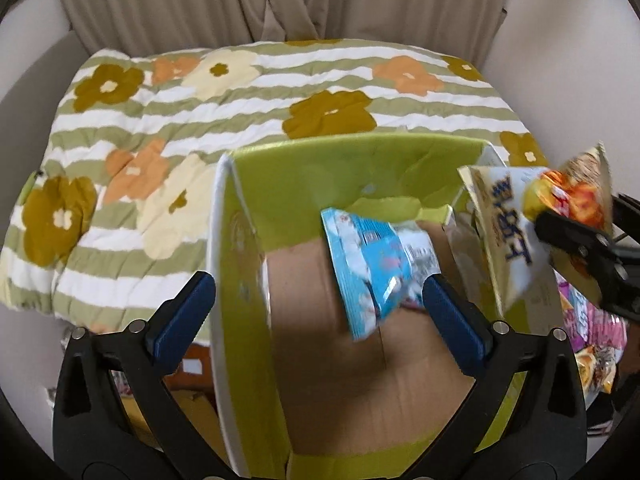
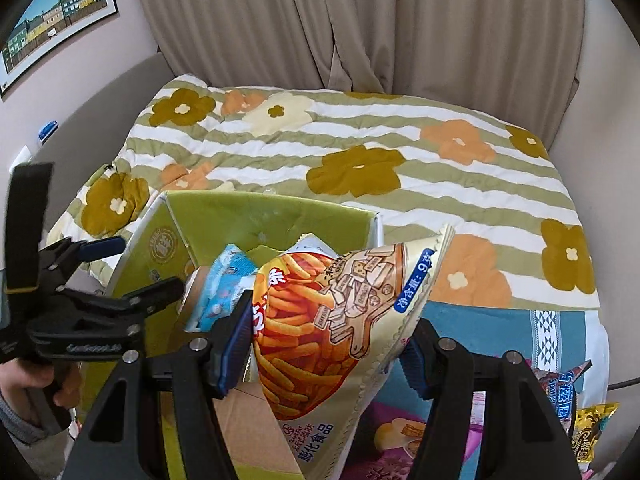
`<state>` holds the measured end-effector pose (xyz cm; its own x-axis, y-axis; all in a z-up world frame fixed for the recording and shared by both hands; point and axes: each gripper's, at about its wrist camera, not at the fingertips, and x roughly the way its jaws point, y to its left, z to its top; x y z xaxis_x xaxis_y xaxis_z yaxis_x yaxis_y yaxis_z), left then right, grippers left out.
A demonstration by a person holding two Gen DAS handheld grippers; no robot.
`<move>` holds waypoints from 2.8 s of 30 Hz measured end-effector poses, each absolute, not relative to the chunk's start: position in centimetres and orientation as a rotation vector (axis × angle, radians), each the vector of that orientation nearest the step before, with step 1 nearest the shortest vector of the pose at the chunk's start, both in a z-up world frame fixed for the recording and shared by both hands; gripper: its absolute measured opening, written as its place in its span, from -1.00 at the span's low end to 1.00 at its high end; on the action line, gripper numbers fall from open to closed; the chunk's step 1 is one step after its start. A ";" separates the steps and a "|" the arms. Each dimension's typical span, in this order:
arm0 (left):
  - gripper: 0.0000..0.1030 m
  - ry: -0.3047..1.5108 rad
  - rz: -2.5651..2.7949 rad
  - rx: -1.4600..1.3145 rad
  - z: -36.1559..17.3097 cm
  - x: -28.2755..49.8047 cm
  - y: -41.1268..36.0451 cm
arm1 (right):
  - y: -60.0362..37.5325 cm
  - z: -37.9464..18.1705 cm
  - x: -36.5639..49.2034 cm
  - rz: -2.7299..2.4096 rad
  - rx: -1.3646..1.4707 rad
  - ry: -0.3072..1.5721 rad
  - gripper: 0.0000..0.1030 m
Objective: Organize snacks
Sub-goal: 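Carry both bags into the cardboard box and open both tools, then withdraw both tools from the box toward the snack pile, then grasp the cream cake packet with the left tool while the right tool grasps the yellow chip bag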
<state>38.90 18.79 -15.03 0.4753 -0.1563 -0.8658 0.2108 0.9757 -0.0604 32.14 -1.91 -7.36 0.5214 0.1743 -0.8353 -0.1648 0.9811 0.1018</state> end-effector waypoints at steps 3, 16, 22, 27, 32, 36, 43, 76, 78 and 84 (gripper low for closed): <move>0.99 1.043 -0.215 0.050 -14.4 37.5 19.5 | -1.5 -7.4 32.5 0.226 0.014 1.011 0.18; 0.99 1.023 -0.174 0.012 -13.5 35.7 22.0 | 1.4 -8.6 34.9 0.135 -0.130 1.008 0.59; 0.99 1.042 -0.197 0.011 -14.6 35.4 21.6 | 0.6 -9.2 33.5 0.107 -0.124 0.984 0.99; 0.99 1.040 -0.214 0.019 -14.5 34.9 21.2 | 0.4 -9.1 32.1 0.109 -0.117 0.991 0.99; 0.99 1.001 -0.204 0.027 -12.6 33.8 21.2 | 0.2 -7.4 31.1 0.102 -0.081 0.958 0.99; 0.99 0.962 -0.191 0.031 -10.5 32.4 20.8 | 0.0 -5.7 29.7 0.103 -0.068 0.928 0.99; 0.99 0.876 -0.149 0.025 -6.4 28.1 19.1 | -0.9 -2.4 26.2 0.125 -0.038 0.871 0.99; 0.99 0.795 -0.245 0.018 -6.9 5.8 -6.9 | -25.1 -0.1 1.0 0.033 0.055 0.725 0.99; 0.99 0.831 -0.266 0.034 -8.2 5.6 -8.3 | -26.3 -1.6 0.3 0.022 0.084 0.757 0.99; 0.99 0.947 -0.345 0.054 -12.8 6.6 -12.0 | -29.5 -6.5 -1.6 -0.026 0.223 0.862 0.99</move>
<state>6.65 -12.03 -12.84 0.5341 -0.2656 -0.8026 0.3124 0.9442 -0.1046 -1.60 -29.47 -6.46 0.6519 0.0670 -0.7553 0.1127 0.9765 0.1839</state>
